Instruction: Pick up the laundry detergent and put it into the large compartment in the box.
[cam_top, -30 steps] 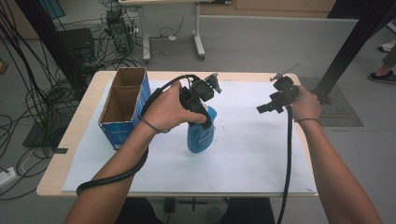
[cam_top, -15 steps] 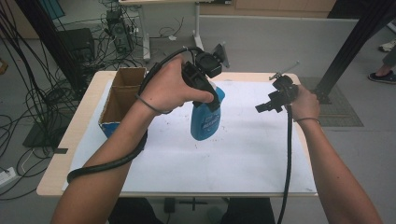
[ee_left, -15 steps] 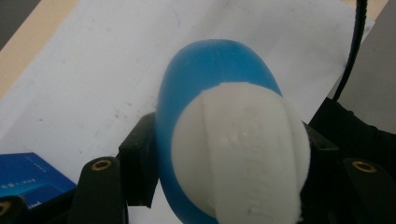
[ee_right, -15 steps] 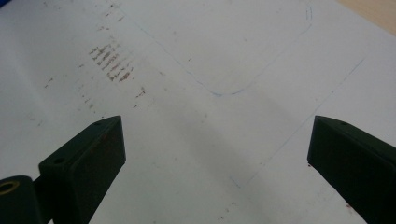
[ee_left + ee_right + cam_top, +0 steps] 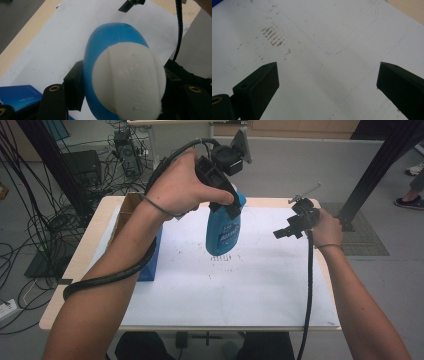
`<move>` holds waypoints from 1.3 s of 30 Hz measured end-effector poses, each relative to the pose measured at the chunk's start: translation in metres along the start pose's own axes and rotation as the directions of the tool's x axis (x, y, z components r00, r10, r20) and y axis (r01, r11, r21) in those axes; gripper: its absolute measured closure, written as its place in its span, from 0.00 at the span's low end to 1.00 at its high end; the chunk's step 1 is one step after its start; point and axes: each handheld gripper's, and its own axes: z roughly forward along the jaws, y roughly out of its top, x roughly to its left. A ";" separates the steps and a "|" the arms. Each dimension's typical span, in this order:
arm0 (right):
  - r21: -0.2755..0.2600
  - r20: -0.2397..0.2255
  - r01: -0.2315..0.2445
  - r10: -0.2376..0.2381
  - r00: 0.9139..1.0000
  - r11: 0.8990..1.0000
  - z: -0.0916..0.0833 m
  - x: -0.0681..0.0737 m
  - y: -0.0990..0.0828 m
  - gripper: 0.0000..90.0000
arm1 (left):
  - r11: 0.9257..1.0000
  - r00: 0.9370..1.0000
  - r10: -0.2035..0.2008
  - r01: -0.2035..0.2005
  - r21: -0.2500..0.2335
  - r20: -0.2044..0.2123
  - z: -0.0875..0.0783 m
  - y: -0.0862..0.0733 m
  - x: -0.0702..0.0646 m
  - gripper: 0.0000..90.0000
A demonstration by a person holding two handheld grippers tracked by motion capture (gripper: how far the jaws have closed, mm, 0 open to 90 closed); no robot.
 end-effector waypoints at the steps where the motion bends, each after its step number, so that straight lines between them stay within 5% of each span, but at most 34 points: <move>1: 0.000 0.000 0.000 0.000 1.000 1.000 0.000 0.000 0.000 0.05 | 1.000 1.000 -0.001 0.001 -0.002 -0.001 -0.004 0.002 0.000 0.42; 9: -0.004 0.000 -0.002 0.002 1.000 1.000 0.001 -0.001 0.001 0.05 | 0.999 1.000 -0.016 0.016 -0.032 -0.009 -0.020 0.008 0.000 0.42; 23: -0.009 -0.004 -0.013 0.013 1.000 1.000 0.001 -0.003 -0.001 0.04 | 0.997 0.997 -0.077 0.076 -0.024 -0.018 -0.021 0.004 0.017 0.42; 39: -0.020 -0.004 -0.010 0.010 1.000 1.000 0.000 -0.001 0.000 0.04 | 0.982 0.979 -0.191 0.190 -0.015 -0.078 -0.031 -0.011 0.052 0.42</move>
